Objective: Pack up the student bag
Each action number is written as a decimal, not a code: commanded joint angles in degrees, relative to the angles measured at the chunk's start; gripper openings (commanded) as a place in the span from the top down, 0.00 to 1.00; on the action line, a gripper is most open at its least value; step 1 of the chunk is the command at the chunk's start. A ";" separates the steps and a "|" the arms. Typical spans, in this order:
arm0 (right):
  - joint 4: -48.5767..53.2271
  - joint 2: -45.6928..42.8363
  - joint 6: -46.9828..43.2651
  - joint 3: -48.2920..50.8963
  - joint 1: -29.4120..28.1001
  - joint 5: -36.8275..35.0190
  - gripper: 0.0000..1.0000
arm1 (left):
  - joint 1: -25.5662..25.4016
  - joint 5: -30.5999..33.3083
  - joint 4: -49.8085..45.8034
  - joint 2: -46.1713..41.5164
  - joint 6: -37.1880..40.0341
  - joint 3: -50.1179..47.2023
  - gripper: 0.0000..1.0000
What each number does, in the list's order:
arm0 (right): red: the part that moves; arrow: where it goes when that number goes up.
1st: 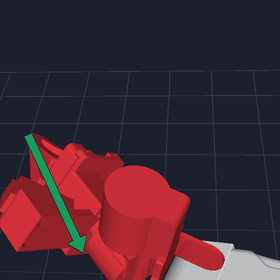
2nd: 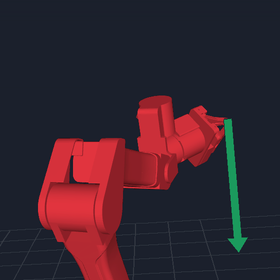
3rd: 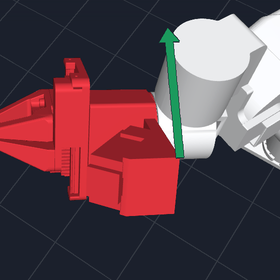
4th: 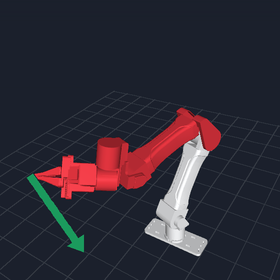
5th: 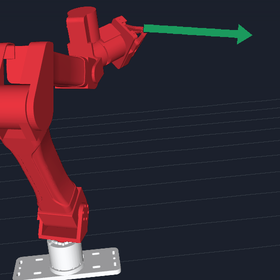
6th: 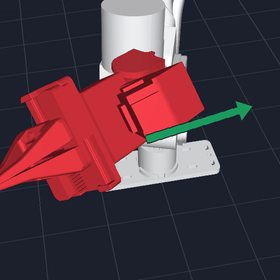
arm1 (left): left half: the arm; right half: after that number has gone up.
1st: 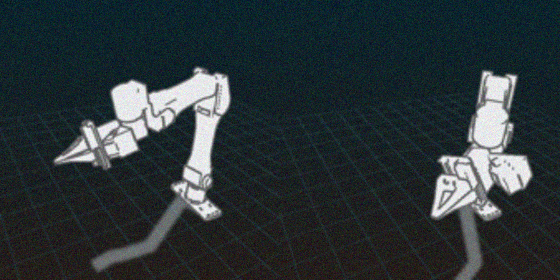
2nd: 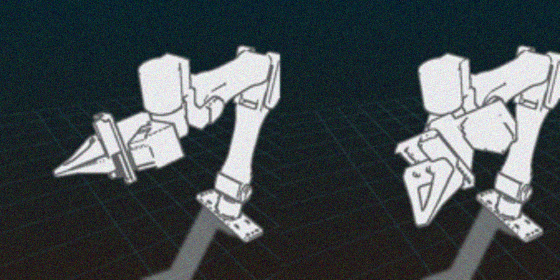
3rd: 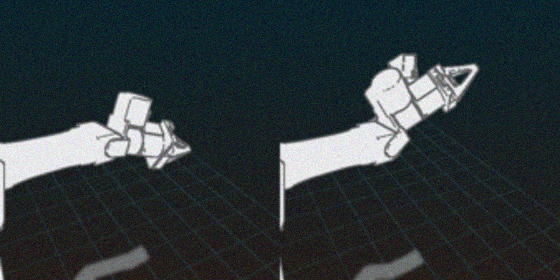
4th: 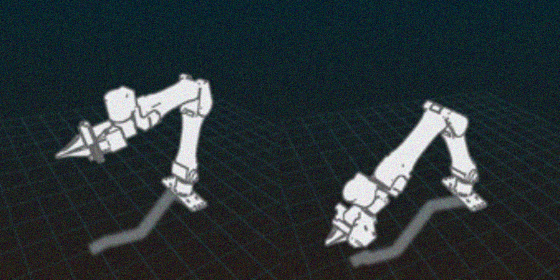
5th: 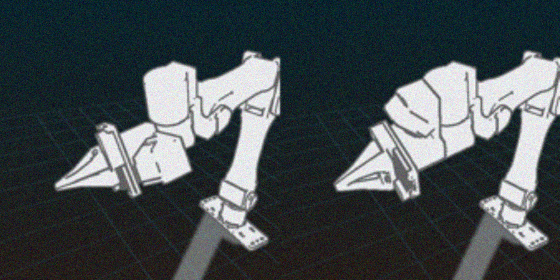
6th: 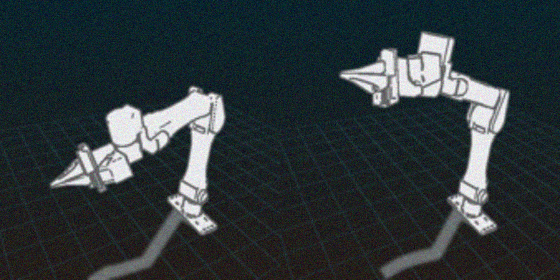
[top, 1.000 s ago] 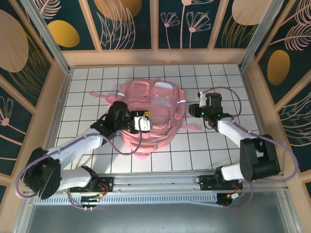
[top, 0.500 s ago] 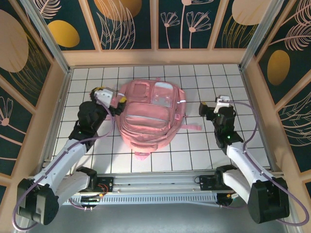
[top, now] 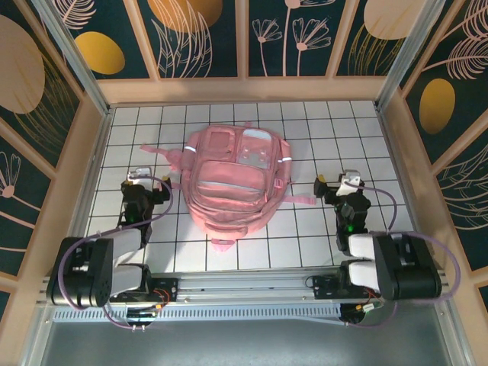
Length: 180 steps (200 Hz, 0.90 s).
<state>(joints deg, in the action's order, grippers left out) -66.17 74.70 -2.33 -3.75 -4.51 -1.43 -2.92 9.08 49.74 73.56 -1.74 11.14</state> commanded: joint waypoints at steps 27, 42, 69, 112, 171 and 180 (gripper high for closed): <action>-24.16 14.81 1.31 -1.51 5.81 5.17 0.01 | 1.45 -2.10 25.59 13.19 -1.09 1.04 0.01; -18.23 15.07 1.14 -4.40 6.16 7.10 0.01 | 1.53 -2.62 26.24 13.51 -0.87 0.88 0.01; -11.61 14.81 4.72 -7.73 10.07 10.96 0.01 | 1.68 -2.95 25.32 14.10 -0.97 1.72 0.01; -10.26 14.95 3.76 -8.64 8.91 9.60 0.01 | 1.69 -2.09 24.44 13.71 -1.15 1.92 0.01; -8.87 14.78 2.95 -9.22 7.51 7.03 0.01 | 1.69 -1.61 24.22 13.61 -1.43 1.96 0.01; -8.87 14.76 2.94 -9.17 7.65 7.06 0.01 | 1.69 -1.61 24.19 13.55 -1.43 1.95 0.01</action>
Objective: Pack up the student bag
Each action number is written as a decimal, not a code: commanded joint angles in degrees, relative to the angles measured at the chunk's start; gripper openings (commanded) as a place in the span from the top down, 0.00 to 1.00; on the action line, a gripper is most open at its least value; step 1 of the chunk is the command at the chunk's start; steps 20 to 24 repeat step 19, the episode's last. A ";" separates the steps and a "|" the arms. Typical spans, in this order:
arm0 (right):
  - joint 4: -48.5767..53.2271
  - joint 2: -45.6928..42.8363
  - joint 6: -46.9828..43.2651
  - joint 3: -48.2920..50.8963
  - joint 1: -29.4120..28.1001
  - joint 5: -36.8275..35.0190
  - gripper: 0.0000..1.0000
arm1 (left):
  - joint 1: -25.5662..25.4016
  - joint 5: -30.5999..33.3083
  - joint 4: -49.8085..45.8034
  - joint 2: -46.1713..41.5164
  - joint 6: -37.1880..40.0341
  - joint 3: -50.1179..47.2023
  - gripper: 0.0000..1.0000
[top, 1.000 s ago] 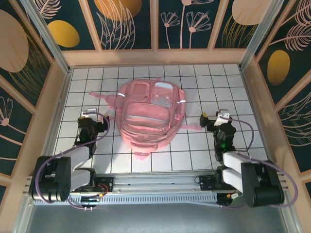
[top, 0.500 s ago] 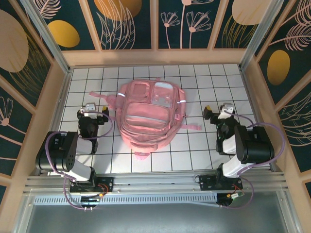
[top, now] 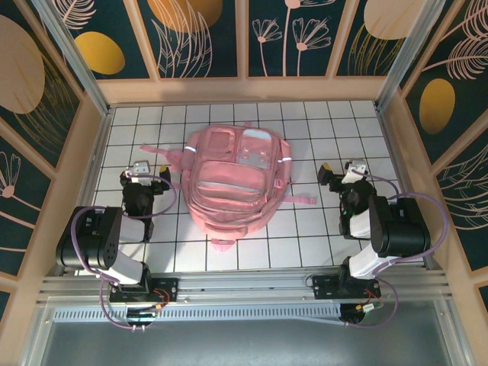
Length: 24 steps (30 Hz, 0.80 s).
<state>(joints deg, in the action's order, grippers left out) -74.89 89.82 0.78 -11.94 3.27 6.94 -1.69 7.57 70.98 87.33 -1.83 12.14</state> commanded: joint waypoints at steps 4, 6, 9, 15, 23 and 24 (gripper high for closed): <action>-0.01 -0.35 0.03 -1.06 -0.13 -1.14 0.01 | 0.46 -0.10 2.93 -0.15 -1.36 0.95 0.01; 0.66 -0.26 -0.06 -1.34 -0.02 -1.29 0.01 | 0.47 -0.10 2.94 -0.23 -1.34 0.95 0.01; 0.99 -0.22 -0.16 -1.66 -0.15 -1.49 0.01 | 0.46 -0.09 2.95 -0.22 -1.38 0.95 0.01; 0.73 -0.26 0.00 -1.43 -0.13 -1.49 0.01 | 0.46 -0.10 2.94 -0.23 -1.36 0.95 0.01; 0.02 -0.35 -0.03 -1.08 -0.28 -1.84 0.01 | 0.46 -0.10 2.94 -0.17 -1.37 0.95 0.01; 0.02 -0.35 -0.03 -1.08 -0.28 -1.84 0.01 | 0.46 -0.10 2.94 -0.17 -1.37 0.95 0.01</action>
